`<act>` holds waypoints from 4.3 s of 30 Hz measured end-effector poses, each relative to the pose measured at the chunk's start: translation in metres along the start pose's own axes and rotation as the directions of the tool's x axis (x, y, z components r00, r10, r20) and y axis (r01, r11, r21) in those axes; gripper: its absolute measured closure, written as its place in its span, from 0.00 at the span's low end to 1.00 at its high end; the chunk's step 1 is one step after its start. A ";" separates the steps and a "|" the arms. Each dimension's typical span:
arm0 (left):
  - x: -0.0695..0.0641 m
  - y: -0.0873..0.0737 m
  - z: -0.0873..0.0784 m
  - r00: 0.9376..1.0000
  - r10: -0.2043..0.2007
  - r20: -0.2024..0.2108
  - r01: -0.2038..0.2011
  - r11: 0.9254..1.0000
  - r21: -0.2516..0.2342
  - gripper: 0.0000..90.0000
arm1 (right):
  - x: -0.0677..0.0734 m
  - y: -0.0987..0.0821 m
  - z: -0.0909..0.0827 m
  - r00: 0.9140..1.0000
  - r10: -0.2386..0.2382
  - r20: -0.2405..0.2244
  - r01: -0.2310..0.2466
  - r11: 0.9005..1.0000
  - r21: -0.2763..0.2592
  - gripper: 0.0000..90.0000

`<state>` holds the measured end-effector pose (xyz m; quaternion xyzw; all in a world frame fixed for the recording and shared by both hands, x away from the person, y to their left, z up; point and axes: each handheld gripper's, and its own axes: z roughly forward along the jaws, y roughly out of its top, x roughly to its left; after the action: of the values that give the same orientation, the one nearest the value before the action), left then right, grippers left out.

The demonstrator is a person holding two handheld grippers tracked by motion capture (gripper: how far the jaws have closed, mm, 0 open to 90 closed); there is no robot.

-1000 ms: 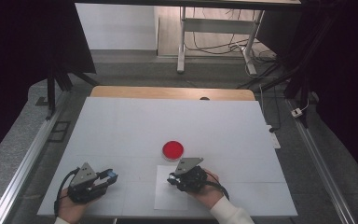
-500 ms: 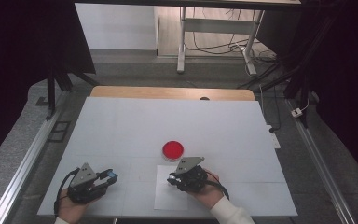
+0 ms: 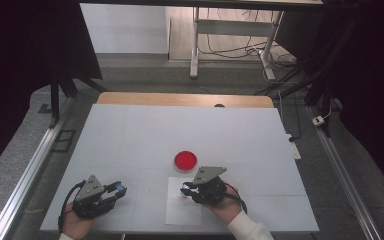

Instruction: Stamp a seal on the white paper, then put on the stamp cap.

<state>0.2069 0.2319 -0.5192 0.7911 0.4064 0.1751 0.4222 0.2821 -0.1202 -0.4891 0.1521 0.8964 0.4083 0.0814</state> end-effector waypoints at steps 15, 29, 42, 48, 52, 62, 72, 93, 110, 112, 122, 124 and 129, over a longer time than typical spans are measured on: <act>0.000 0.000 0.000 1.000 0.001 0.005 -0.001 1.000 -0.003 0.72 | -0.005 -0.004 -0.017 0.997 0.073 0.019 -0.072 0.994 -0.081 0.83; 0.000 0.000 0.001 1.000 -0.001 0.001 0.001 1.000 -0.001 0.72 | -0.020 -0.016 -0.044 0.979 0.183 0.087 -0.163 0.966 -0.198 0.83; -0.001 0.000 0.000 1.000 -0.001 -0.004 0.001 1.000 -0.001 0.72 | -0.033 -0.022 -0.076 0.961 0.239 0.138 -0.194 0.940 -0.280 0.83; 0.000 0.000 0.001 1.000 -0.002 -0.010 0.002 1.000 0.000 0.72 | -0.035 -0.023 -0.078 0.959 0.249 0.136 -0.202 0.936 -0.289 0.83; -0.001 0.001 0.002 1.000 0.001 -0.010 -0.001 1.000 0.000 0.72 | -0.034 -0.023 -0.078 0.959 0.249 0.134 -0.202 0.936 -0.289 0.83; -0.002 0.002 0.003 1.000 0.003 -0.010 -0.003 1.000 -0.002 0.72 | -0.034 -0.024 -0.076 0.959 0.251 0.133 -0.204 0.934 -0.292 0.83; -0.006 0.006 0.007 1.000 0.011 -0.004 -0.011 1.000 -0.009 0.72 | -0.033 -0.023 -0.074 0.961 0.245 0.129 -0.200 0.937 -0.287 0.83; -0.020 0.045 0.027 0.997 0.073 0.034 -0.072 0.997 -0.014 0.72 | -0.032 -0.024 -0.068 0.961 0.254 0.111 -0.214 0.935 -0.283 0.83; -0.043 0.079 0.059 0.987 0.112 0.115 -0.109 0.994 -0.029 0.72 | -0.036 -0.023 -0.073 0.957 0.264 0.119 -0.218 0.928 -0.303 0.83; -0.046 0.081 0.063 0.985 0.121 0.123 -0.119 0.993 -0.025 0.72 | -0.037 -0.023 -0.073 0.957 0.262 0.122 -0.216 0.929 -0.300 0.83; -0.059 0.091 0.080 0.977 0.136 0.163 -0.133 0.991 -0.034 0.72 | -0.037 -0.022 -0.072 0.958 0.258 0.126 -0.211 0.931 -0.298 0.83; -0.061 0.092 0.084 0.975 0.143 0.171 -0.140 0.990 -0.032 0.72 | -0.037 -0.022 -0.072 0.958 0.258 0.126 -0.211 0.931 -0.298 0.83; -0.068 0.093 0.091 0.972 0.139 0.192 -0.135 0.990 -0.033 0.72 | -0.036 -0.023 -0.071 0.959 0.255 0.125 -0.210 0.933 -0.292 0.83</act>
<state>0.2686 0.1013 -0.4926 0.8263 0.3062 0.1302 0.4545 0.2922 -0.1965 -0.4594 0.2770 0.7969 0.5221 0.1249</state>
